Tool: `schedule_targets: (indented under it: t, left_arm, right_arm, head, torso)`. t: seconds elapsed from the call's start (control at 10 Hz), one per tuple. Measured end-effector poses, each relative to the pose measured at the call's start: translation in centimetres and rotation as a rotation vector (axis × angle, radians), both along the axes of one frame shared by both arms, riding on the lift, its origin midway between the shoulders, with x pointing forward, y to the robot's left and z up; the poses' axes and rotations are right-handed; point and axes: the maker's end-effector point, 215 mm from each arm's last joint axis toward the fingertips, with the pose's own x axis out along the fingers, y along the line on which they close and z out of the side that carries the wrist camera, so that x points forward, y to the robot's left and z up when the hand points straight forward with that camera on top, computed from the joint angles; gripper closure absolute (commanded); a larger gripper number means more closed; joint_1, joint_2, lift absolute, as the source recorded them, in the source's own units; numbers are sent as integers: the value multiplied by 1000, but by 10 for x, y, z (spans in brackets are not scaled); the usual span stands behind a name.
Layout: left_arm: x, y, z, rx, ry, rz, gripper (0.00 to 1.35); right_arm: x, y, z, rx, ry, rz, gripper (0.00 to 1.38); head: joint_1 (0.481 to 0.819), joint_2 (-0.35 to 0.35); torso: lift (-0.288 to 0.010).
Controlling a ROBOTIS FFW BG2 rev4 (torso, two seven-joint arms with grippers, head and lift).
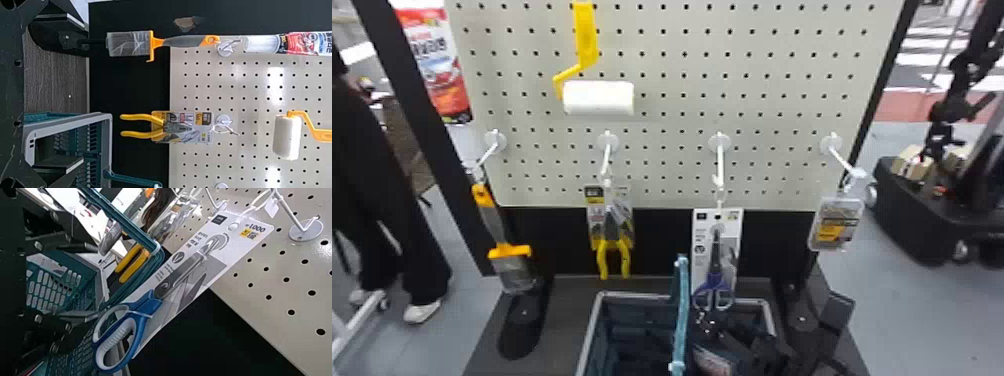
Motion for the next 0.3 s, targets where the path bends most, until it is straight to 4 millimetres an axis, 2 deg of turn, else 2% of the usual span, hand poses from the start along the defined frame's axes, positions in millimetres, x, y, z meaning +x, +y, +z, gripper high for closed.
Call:
schedule_targets:
  t: [0.3]
  left_arm:
    - [0,0,0,0,0,-1,116]
  right_arm:
    - [0,-1,0,0,0,-1,134]
  head:
    - [549,0]
  torso:
    - [-100]
